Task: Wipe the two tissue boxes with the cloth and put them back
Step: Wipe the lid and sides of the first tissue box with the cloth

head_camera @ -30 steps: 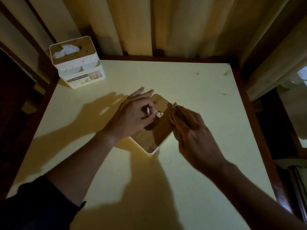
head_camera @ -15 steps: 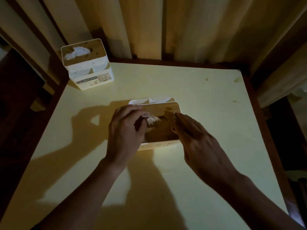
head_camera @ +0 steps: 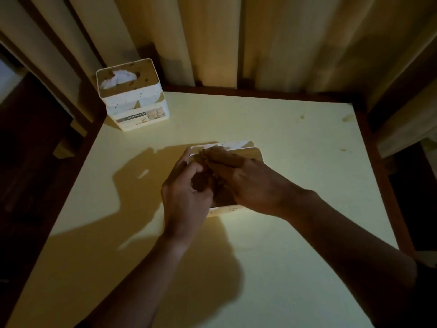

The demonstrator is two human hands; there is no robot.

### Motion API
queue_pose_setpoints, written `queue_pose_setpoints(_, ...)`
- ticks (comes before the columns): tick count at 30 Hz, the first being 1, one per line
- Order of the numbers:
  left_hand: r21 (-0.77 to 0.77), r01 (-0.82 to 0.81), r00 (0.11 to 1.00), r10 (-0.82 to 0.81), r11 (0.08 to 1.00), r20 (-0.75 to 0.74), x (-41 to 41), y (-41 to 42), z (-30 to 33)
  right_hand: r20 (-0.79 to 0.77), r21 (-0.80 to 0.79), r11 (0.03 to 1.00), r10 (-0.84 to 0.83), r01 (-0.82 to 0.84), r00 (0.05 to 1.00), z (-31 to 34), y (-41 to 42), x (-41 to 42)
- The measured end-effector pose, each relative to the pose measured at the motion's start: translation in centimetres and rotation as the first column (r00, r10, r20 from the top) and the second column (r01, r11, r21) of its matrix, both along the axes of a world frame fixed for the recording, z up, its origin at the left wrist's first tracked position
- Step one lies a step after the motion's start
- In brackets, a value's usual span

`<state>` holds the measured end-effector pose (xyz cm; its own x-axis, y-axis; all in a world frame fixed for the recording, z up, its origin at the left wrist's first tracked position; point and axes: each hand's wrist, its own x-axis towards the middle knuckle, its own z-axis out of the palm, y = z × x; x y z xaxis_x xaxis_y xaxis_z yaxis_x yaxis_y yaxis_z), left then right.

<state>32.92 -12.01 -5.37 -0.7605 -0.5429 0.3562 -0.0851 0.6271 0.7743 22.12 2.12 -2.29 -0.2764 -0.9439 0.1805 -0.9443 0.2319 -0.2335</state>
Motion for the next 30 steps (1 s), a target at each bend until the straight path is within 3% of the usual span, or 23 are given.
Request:
queue_pose_setpoints(2, -0.006, 0.005, 1.0, -0.006, 1.0, -0.025, 0.0, 0.1, 0.1, -0.009, -0.009, 1.0, 0.006, -0.006, 1.0, 0.6, 1.6, -0.6)
queue_pose_setpoints(5, 0.034, 0.005, 0.998, -0.003, 0.999, -0.057, 0.0, 0.3, 0.3, 0.087, 0.013, 0.988, -0.155, 0.155, 0.984, 1.8, 4.9, -0.7)
queue_pose_setpoints(8, 0.038, -0.005, 0.998, 0.008, 0.999, -0.069, -0.2, 0.5, -0.1, 0.08, -0.011, 0.97, -0.241, 0.242, 0.967, 2.3, 6.6, -0.5)
queue_pose_setpoints(16, 0.076, -0.021, 0.998, 0.025, 0.997, -0.052, -0.1, 0.2, -0.1, 0.274, 0.094, 0.994, -0.076, 0.052, 0.959, 3.6, -3.0, -0.3)
queue_pose_setpoints(21, 0.052, -0.015, 0.999, 0.017, 0.999, -0.041, -0.2, 0.2, 0.1, 0.213, 0.054, 0.997, -0.061, 0.05, 0.975, 4.3, -1.0, -0.2)
queue_pose_setpoints(27, 0.012, -0.011, 0.999, 0.011, 1.0, -0.042, -0.3, 0.4, 0.6, 0.187, -0.151, 0.897, -0.386, 0.415, 0.903, 2.6, 6.3, 0.8)
queue_pose_setpoints(30, 0.001, 0.006, 0.999, -0.006, 1.0, -0.051, -0.3, 0.4, 0.4, 0.18, -0.148, 0.876, -0.433, 0.459, 0.883, 1.1, 7.7, 4.8)
